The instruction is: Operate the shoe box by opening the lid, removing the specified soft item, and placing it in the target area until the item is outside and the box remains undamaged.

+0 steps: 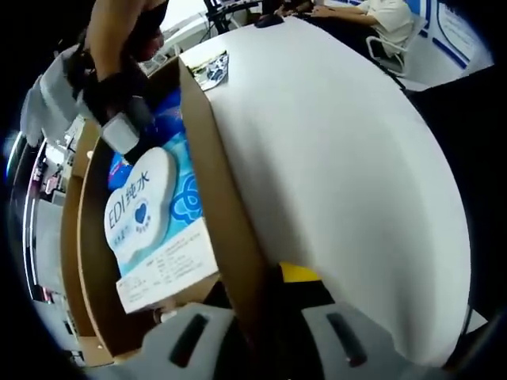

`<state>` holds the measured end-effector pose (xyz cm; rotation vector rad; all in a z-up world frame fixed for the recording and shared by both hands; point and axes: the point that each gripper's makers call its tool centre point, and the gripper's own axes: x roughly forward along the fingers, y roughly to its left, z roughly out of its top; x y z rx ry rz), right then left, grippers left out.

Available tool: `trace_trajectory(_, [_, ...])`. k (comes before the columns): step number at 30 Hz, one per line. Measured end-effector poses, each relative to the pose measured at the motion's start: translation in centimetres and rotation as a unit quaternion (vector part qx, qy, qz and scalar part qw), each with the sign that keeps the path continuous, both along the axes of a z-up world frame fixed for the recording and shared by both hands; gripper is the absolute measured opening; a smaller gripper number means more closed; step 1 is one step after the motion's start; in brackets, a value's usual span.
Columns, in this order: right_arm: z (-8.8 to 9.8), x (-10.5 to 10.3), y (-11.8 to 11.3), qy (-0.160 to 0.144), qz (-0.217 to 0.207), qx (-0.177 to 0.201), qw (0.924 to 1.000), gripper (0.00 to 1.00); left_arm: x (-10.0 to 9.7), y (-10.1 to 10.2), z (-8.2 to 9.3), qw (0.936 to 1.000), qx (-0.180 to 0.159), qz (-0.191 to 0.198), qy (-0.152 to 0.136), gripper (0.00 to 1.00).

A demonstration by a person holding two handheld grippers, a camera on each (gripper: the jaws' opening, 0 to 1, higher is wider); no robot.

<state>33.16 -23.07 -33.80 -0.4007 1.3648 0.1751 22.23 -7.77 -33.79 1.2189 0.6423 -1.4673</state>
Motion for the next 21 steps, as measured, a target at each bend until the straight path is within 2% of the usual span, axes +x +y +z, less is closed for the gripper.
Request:
trace_trajectory(3, [0.0,0.1,0.1,0.007,0.011,0.025,0.9996,0.65,0.0,-0.1,0.0,1.0000,0.000,0.001,-0.001,0.07])
trace_trajectory(6, [-0.1,0.6,-0.1,0.010,0.012,0.010,0.9998,0.65,0.1,-0.5,0.0,1.0000,-0.003,0.004,-0.002,0.07])
trace_trajectory(7, [-0.1,0.6,-0.2,0.004,0.008,-0.012,0.9999,0.66,0.2,-0.6,0.0,1.0000,-0.002,0.005,-0.003,0.07])
trace_trajectory(8, [-0.1,0.6,-0.2,-0.001,0.010,-0.013,0.9999,0.66,0.2,-0.6,0.0,1.0000,-0.002,0.005,-0.003,0.07])
trace_trajectory(10, [0.0,1.0,-0.3,-0.035,0.024,0.014,0.9990,0.66,0.3,-0.7,0.0,1.0000,-0.003,0.006,-0.003,0.07])
trace_trajectory(11, [0.1,0.9,-0.3,-0.035,0.024,0.021,0.9989,0.66,0.2,-0.6,0.0,1.0000,-0.003,0.006,-0.003,0.07])
trace_trajectory(15, [-0.1,1.0,-0.4,-0.015,0.015,0.008,0.9997,0.66,0.0,-0.5,0.0,1.0000,-0.003,0.007,-0.002,0.07])
trace_trajectory(21, [0.0,1.2,-0.5,-0.028,0.016,0.006,0.9994,0.66,-0.3,-0.4,0.1,1.0000,-0.003,0.006,-0.002,0.07])
